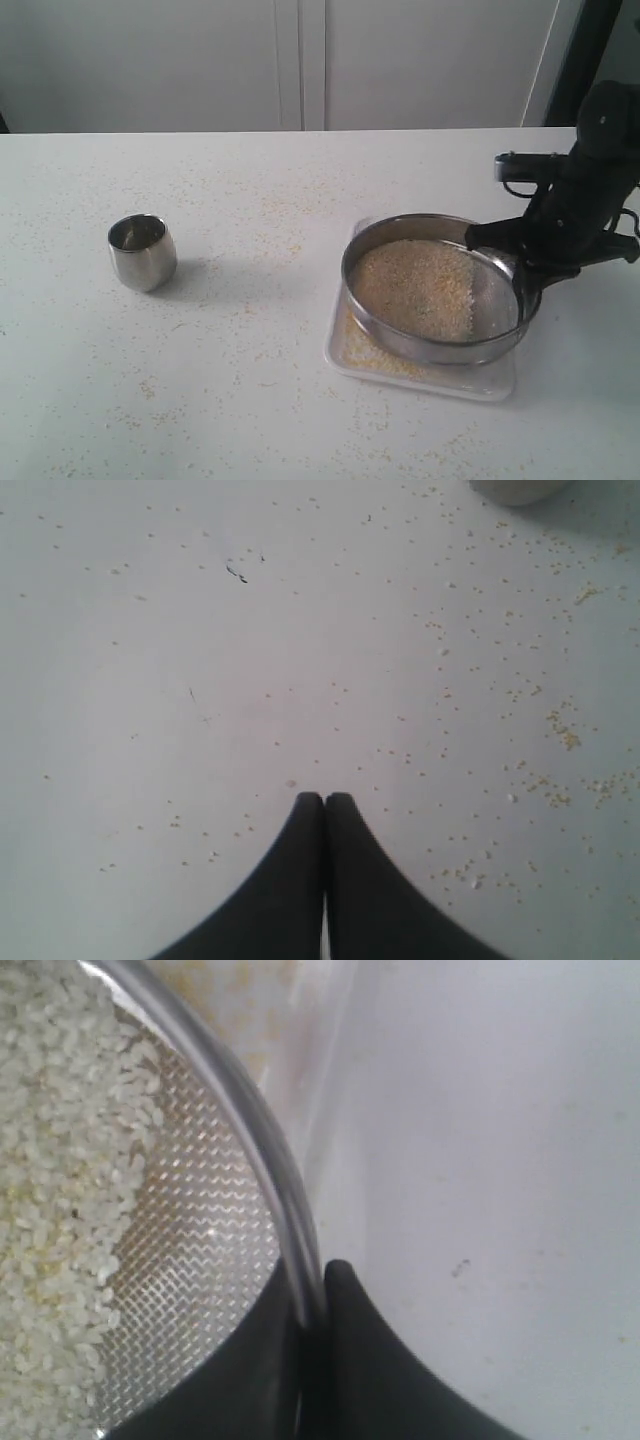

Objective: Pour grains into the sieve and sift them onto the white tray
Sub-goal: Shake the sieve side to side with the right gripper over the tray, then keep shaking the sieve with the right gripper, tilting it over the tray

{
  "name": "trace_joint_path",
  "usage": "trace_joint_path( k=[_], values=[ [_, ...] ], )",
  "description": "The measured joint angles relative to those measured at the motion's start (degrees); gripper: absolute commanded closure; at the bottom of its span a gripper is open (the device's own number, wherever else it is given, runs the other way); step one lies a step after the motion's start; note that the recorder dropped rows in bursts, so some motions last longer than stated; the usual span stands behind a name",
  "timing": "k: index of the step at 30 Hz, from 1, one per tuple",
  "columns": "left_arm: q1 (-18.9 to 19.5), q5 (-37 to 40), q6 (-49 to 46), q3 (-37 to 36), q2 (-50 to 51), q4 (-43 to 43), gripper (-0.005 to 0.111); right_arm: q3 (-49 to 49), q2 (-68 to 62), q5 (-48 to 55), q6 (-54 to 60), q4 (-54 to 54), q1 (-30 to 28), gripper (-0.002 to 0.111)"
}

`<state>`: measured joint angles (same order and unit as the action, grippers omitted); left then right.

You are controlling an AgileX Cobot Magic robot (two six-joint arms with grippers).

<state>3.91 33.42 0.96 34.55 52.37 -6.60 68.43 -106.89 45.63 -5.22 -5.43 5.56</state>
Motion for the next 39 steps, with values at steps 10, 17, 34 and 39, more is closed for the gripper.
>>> trace_joint_path(
  k=[10, 17, 34, 39],
  values=[
    [0.0, 0.0, 0.0, 0.0, 0.0, 0.0, 0.107, 0.0, 0.6, 0.6, 1.1, 0.4, 0.7, 0.108],
    [0.0, 0.0, 0.0, 0.0, 0.0, 0.0, 0.107, 0.0, 1.3, -1.2, -4.1, -1.0, 0.4, 0.108],
    [0.0, 0.0, 0.0, 0.0, 0.0, 0.0, 0.107, -0.1, 2.0, 0.5, -4.7, 2.1, 1.9, 0.108],
    [0.0, 0.0, 0.0, 0.0, 0.0, 0.0, 0.107, 0.0, 2.0, -1.1, -5.5, 0.5, 0.6, 0.108]
  ],
)
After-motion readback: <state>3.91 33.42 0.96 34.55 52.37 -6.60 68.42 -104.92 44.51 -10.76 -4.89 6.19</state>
